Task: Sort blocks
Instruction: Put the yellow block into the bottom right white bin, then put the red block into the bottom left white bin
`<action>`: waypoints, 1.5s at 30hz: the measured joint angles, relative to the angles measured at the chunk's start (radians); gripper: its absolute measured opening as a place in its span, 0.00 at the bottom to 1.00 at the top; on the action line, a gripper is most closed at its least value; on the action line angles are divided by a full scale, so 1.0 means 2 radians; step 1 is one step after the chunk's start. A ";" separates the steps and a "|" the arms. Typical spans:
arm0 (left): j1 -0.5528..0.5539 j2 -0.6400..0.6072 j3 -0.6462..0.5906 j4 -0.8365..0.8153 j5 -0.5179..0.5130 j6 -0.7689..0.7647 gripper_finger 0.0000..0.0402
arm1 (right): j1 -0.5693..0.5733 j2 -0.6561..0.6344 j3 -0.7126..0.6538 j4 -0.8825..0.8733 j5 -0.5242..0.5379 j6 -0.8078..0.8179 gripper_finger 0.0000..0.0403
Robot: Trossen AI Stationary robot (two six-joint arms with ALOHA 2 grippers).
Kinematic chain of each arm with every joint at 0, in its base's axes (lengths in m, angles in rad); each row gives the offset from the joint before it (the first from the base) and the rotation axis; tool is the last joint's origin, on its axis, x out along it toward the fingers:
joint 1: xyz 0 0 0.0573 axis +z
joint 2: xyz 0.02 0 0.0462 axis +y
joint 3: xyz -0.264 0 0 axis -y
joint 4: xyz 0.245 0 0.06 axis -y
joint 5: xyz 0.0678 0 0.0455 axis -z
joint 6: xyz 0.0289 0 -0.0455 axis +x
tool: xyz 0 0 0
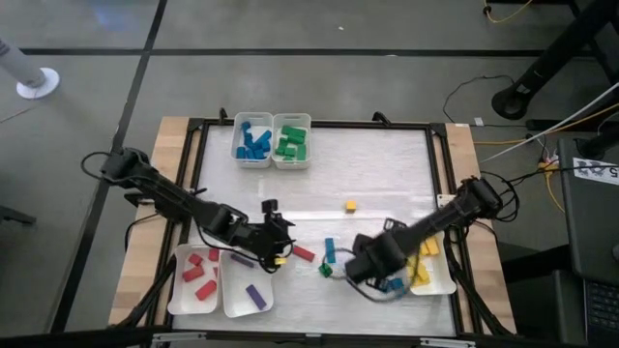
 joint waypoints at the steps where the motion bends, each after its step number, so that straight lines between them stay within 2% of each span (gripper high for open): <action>1: 0.003 0.009 0.000 0.011 0.006 0.008 0.47 | 0.013 0.000 0.000 0.000 0.000 0.009 0.29; 8: 0.013 0.061 0.000 0.062 0.032 0.045 0.47 | 0.100 0.000 -0.009 0.001 0.007 0.090 0.29; 16: 0.013 0.069 0.000 0.107 0.032 0.079 0.47 | 0.167 -0.001 -0.063 0.000 0.006 0.146 0.29; 28: 0.013 0.069 0.000 0.112 0.034 0.079 0.47 | 0.187 -0.002 -0.113 0.000 0.006 0.145 0.29; 32: 0.014 0.069 0.000 0.111 0.072 0.088 0.47 | 0.187 -0.002 -0.126 0.000 0.002 0.145 0.29; 36: 0.017 0.070 0.000 0.112 0.121 0.103 0.47 | 0.186 -0.002 -0.135 0.001 -0.019 0.145 0.35; 41: 0.030 0.094 0.000 0.112 0.158 0.103 0.47 | 0.186 -0.002 -0.138 0.000 -0.024 0.144 0.48; 45: 0.037 0.117 0.000 0.113 0.168 0.113 0.47 | 0.186 -0.002 -0.138 0.001 -0.024 0.144 0.56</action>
